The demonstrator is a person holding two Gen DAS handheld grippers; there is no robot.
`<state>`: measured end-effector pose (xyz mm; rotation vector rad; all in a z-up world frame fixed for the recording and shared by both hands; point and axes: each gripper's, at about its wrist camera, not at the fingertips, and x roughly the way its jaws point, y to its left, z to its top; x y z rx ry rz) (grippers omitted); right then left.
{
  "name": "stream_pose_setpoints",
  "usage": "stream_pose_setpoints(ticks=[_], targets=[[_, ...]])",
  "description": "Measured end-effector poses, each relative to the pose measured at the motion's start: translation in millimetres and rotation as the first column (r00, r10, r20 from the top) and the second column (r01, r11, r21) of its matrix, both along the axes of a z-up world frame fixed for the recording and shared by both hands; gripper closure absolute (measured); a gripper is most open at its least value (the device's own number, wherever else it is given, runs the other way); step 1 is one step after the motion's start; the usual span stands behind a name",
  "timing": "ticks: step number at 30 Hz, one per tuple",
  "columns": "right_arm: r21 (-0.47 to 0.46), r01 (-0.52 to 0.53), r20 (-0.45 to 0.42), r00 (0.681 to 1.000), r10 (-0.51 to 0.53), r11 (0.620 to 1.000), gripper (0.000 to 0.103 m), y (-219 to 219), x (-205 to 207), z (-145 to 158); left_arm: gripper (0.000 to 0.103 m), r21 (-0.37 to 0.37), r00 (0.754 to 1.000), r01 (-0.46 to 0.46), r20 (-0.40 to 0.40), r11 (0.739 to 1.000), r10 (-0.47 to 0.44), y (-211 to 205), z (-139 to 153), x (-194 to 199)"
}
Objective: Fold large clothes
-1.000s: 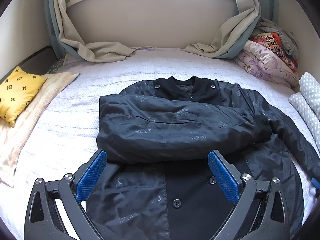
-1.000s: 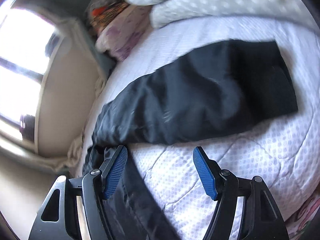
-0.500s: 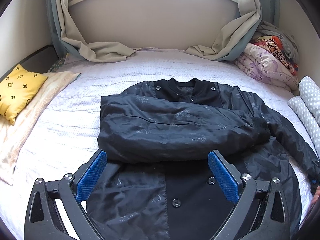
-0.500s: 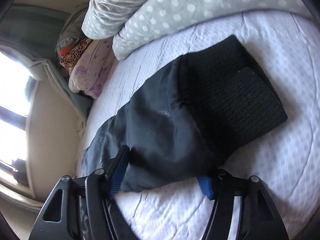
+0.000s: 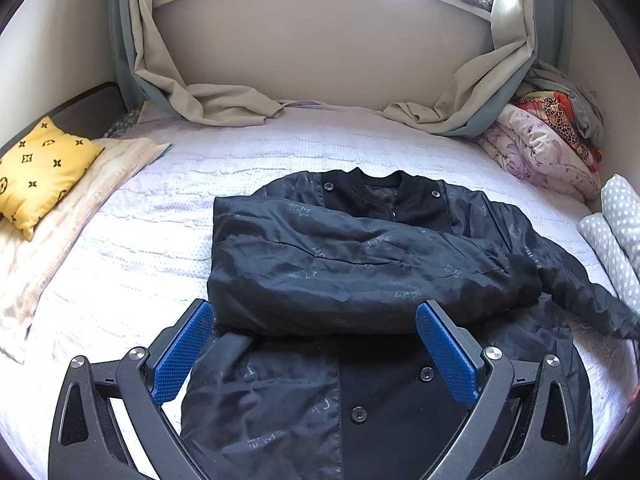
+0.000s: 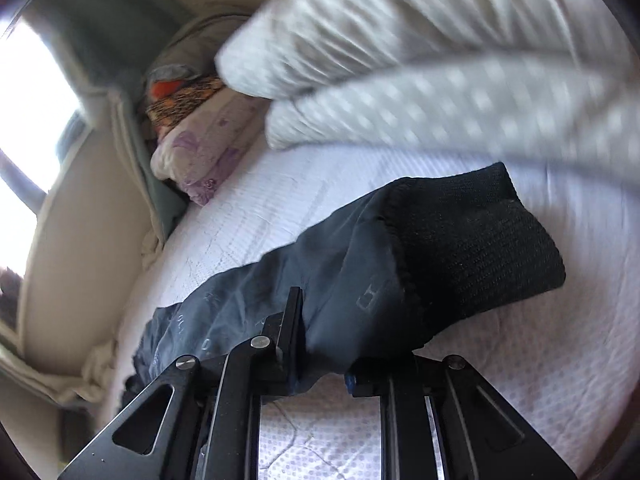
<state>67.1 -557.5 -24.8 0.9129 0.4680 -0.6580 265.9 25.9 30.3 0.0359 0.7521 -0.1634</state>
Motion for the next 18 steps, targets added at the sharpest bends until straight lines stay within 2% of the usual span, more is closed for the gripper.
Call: stream_pose_setpoints(ticks=[4,9,13,17,18], targets=[[-0.187,-0.082,-0.073,0.995,0.069,0.979,0.091,28,30,44,0.0,-0.004,1.0,0.0,0.002,1.0,0.0,1,2,-1],[-0.379,-0.207,-0.137,0.976,0.167,0.902,0.093,73,66,85,0.0,-0.01,1.0,-0.011,0.008,1.0,0.011,7,6,0],[-0.48,-0.321,-0.194,0.947,0.258,0.817,0.093,113,99,106,0.0,-0.027,1.0,-0.022,0.009,0.999,0.022,12,8,3],[-0.548,-0.459,-0.267,0.888,0.375,0.699,0.093,157,133,118,0.0,-0.033,1.0,-0.025,0.006,0.999,0.025,13,7,6],[-0.566,-0.497,-0.298,0.867,0.399,0.658,0.093,170,142,118,0.0,-0.031,1.0,-0.024,0.003,0.999,0.024,13,7,6]])
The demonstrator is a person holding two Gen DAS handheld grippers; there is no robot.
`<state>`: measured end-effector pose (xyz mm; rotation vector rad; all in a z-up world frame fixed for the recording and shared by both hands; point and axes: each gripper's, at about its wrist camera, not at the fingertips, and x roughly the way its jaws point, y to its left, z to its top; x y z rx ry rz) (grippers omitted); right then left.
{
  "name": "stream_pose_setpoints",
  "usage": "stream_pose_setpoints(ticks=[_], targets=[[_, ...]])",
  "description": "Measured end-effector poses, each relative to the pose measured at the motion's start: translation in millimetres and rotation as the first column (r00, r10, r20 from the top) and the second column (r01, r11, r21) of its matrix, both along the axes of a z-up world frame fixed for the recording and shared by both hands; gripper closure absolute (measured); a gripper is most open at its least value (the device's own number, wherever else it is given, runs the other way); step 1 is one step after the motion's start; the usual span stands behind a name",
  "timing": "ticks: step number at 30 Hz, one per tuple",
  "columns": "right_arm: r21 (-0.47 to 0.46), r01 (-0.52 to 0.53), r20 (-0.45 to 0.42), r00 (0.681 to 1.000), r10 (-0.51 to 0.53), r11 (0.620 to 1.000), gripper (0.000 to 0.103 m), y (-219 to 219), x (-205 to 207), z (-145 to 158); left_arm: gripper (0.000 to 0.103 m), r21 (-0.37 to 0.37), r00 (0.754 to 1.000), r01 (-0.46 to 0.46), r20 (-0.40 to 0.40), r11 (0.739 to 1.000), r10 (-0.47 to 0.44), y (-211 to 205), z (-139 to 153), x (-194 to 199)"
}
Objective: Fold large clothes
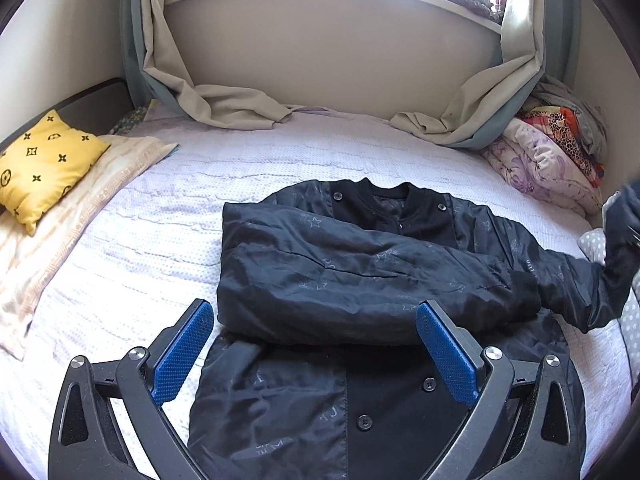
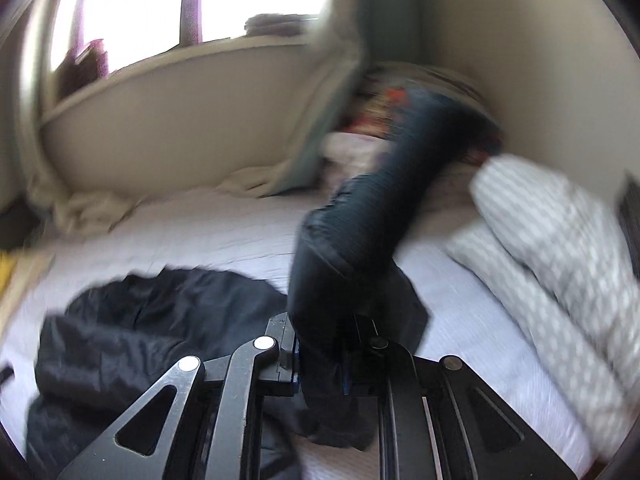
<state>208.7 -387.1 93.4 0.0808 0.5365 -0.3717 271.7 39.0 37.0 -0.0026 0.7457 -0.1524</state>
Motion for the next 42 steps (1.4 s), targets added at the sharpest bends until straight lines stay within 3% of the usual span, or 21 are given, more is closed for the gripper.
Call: stream_pose_setpoints(ticks=[4,8,11,19,21,27,29,31,34,42], targets=[[-0.105,-0.169,-0.089,0.983,0.16,0.98,0.093,58,30,-12,0.0,0.017,1.0,0.007,-0.013,1.0,-0.007,-3,-6,2],[-0.194,-0.326,-0.202,0.936,0.288,0.925,0.093,120,51,-43,0.0,0.01,0.999,0.014,-0.029,1.0,-0.014,-4,-9,4],[-0.279,-0.39,-0.267,0.909,0.319,0.878,0.093,158,60,-72,0.0,0.004,0.999,0.017,-0.039,1.0,-0.017,-5,-13,6],[-0.247,-0.462,-0.368,0.858,0.359,0.852,0.09,195,75,-125,0.0,-0.023,0.995,0.031,-0.095,0.999,-0.033,-8,-28,14],[-0.226,-0.477,-0.364,0.85,0.381,0.849,0.087,199,74,-125,0.0,-0.044,0.993,0.032,-0.113,0.998,-0.037,-7,-31,16],[-0.068,-0.487,-0.327,0.835,0.442,0.871,0.051,186,69,-108,0.0,-0.093,0.987,0.052,-0.15,0.994,-0.066,-6,-38,18],[0.03,-0.495,-0.278,0.83,0.483,0.868,0.033,176,65,-96,0.001,-0.105,0.985,0.063,-0.156,0.992,-0.079,-7,-40,17],[0.149,-0.509,-0.187,0.828,0.529,0.848,0.026,164,57,-78,0.002,-0.125,0.982,0.07,-0.163,0.99,-0.09,-8,-40,16],[0.226,-0.502,-0.099,0.84,0.533,0.835,0.025,146,45,-54,0.002,-0.158,0.977,0.079,-0.184,0.984,-0.108,-9,-42,17],[0.275,-0.354,-0.005,0.929,0.37,0.894,0.025,73,29,-20,0.009,-0.266,0.948,0.103,-0.266,0.958,-0.176,-13,-50,13]])
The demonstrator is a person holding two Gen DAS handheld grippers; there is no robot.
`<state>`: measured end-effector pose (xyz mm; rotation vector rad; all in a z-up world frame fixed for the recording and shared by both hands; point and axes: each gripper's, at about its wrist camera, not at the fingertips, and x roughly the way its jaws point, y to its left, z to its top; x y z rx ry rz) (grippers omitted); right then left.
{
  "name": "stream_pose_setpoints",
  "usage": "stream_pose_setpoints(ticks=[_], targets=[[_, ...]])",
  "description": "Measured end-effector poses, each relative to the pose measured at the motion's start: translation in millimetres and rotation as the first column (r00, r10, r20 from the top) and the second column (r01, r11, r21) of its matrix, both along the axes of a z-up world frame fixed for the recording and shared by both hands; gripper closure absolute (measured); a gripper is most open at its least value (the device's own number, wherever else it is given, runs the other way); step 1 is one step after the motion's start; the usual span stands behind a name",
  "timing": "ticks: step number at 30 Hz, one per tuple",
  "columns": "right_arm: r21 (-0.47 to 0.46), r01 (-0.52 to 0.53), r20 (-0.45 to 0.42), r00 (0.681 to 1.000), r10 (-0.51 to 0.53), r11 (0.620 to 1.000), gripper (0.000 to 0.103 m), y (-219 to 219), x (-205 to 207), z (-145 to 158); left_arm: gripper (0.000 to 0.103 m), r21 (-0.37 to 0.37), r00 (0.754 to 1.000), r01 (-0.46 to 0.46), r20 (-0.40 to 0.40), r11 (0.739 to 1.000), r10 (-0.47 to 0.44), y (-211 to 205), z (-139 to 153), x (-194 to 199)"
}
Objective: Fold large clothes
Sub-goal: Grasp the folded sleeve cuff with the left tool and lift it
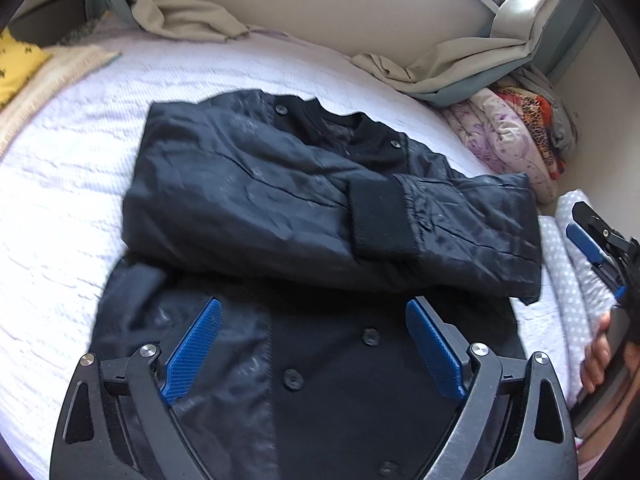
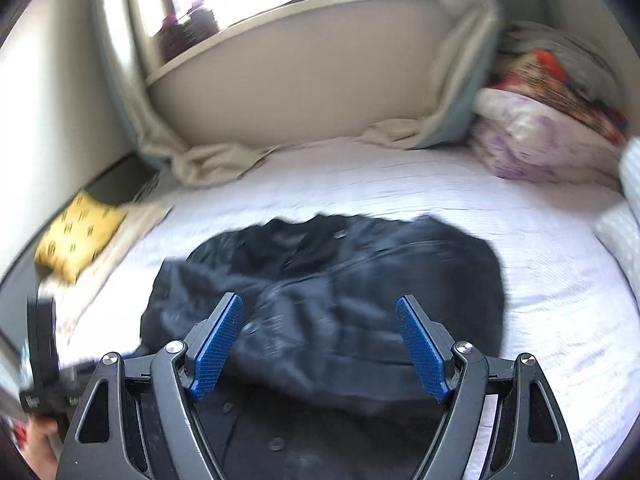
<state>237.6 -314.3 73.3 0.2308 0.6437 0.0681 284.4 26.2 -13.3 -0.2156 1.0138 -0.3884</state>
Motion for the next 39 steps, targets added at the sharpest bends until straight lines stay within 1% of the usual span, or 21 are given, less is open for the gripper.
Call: stream_pose_setpoints(ticks=[2,4,8,12,13,16,18,20,21,27,32,35,36,39], targets=[[0.042,0.057,-0.003,0.998,-0.057,0.997,0.025,-24,-3,3,0.009,-0.026,1.0,-0.008,-0.031,1.0,0.007,0,0,1],[0.061,0.083,-0.003,0.997,-0.083,0.995,0.024,-39,-8,6,0.011,-0.062,0.998,-0.015,-0.064,0.998,0.011,-1,1,4],[0.033,0.126,0.017,0.992,-0.127,0.991,0.024,-56,-18,7,0.014,-0.153,0.993,-0.022,-0.122,0.988,0.003,-8,8,14],[0.06,0.141,0.018,0.99,-0.142,0.988,0.023,-66,-19,4,0.019,-0.222,0.985,-0.023,-0.172,0.975,-0.016,-22,4,29],[0.067,0.147,0.011,0.989,-0.148,0.987,0.023,-68,-18,2,0.022,-0.248,0.98,-0.031,-0.196,0.968,-0.019,-26,0,35],[0.088,0.152,0.005,0.988,-0.153,0.984,0.023,-72,-16,0,0.028,-0.315,0.968,-0.053,-0.248,0.948,-0.029,-33,-15,45],[0.09,0.152,0.009,0.988,-0.153,0.984,0.023,-71,-15,0,0.033,-0.346,0.958,-0.084,-0.286,0.934,-0.02,-37,-24,51],[0.089,0.148,0.011,0.989,-0.15,0.985,0.023,-69,-12,0,0.035,-0.388,0.946,-0.105,-0.323,0.916,-0.029,-43,-34,59],[0.088,0.148,0.011,0.989,-0.149,0.985,0.023,-69,-11,-1,0.036,-0.398,0.943,-0.109,-0.331,0.911,-0.032,-45,-37,61],[0.083,0.14,0.004,0.99,-0.14,0.987,0.023,-65,-1,-3,0.036,-0.412,0.936,-0.143,-0.353,0.9,-0.013,-53,-48,73],[0.078,0.129,-0.004,0.992,-0.129,0.989,0.023,-62,2,-6,0.036,-0.403,0.935,-0.146,-0.354,0.904,-0.006,-55,-54,80],[0.08,0.131,-0.007,0.991,-0.131,0.988,0.023,-61,3,-7,0.037,-0.41,0.935,-0.156,-0.355,0.899,0.0,-54,-59,83],[0.081,0.133,-0.008,0.991,-0.133,0.988,0.023,-62,3,-7,0.038,-0.415,0.936,-0.158,-0.353,0.896,0.002,-54,-59,84],[0.086,0.137,-0.012,0.991,-0.136,0.987,0.023,-62,4,-8,0.049,-0.423,0.945,-0.148,-0.326,0.894,0.002,-53,-59,87]])
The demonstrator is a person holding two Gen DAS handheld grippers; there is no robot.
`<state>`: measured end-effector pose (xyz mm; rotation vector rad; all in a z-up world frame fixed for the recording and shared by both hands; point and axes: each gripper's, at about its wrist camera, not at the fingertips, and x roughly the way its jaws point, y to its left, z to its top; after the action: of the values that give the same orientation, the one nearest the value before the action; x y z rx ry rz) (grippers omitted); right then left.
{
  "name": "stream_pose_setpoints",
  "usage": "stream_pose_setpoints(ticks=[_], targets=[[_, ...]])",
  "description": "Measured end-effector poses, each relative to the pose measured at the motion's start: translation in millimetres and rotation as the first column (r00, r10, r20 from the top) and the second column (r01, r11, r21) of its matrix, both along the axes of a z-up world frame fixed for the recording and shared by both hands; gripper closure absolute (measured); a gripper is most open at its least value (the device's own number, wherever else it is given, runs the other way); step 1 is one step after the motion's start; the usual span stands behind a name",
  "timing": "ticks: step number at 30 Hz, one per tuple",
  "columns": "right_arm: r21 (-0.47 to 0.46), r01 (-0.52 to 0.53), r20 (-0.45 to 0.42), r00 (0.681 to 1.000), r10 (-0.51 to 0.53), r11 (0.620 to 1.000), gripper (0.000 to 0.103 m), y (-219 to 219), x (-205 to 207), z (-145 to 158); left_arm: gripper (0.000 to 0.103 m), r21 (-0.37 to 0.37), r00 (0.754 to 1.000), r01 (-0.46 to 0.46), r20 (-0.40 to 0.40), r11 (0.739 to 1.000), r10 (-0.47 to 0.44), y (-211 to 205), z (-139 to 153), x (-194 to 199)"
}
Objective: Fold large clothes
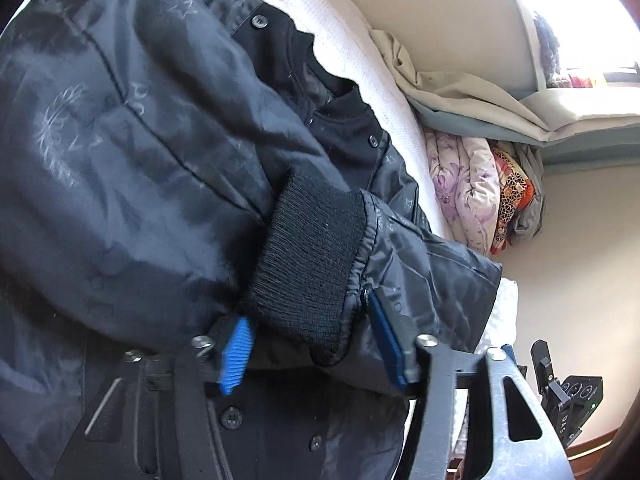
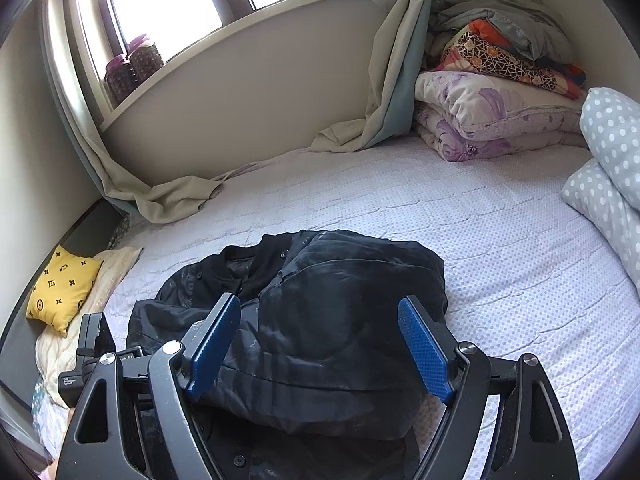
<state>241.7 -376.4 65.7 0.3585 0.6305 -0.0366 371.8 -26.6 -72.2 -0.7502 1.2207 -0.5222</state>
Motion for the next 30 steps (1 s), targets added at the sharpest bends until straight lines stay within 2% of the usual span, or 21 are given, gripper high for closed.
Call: stream_pose_setpoints(ticks=[5,7,12,17,19,30], targets=[[0.001,0.0,-0.007,1.0,0.0,1.0,0.023,1,2,-2,0.071,0.001,1.0,-0.007,0.024,1.0,0.007,2,-1,4],[0.001,0.002,-0.01,1.0,-0.002,1.0,0.023,2,2,-3,0.087,0.008,0.999,-0.008,0.045,1.0,0.007,4,1,4],[-0.003,0.011,-0.009,1.0,-0.011,1.0,0.023,0,2,-2,0.09,0.024,0.995,-0.038,0.095,0.999,0.036,10,18,3],[0.003,0.033,-0.007,0.999,-0.032,0.999,0.023,-8,1,-2,0.09,0.095,0.973,-0.11,0.213,0.989,0.088,31,54,3],[0.004,0.044,-0.012,0.999,-0.043,0.999,0.023,-11,2,-3,0.09,0.117,0.965,-0.145,0.237,0.983,0.114,43,61,4],[-0.013,0.064,-0.041,0.997,-0.064,0.998,0.023,-16,5,-9,0.091,0.187,0.941,-0.265,0.262,0.946,0.212,90,63,6]])
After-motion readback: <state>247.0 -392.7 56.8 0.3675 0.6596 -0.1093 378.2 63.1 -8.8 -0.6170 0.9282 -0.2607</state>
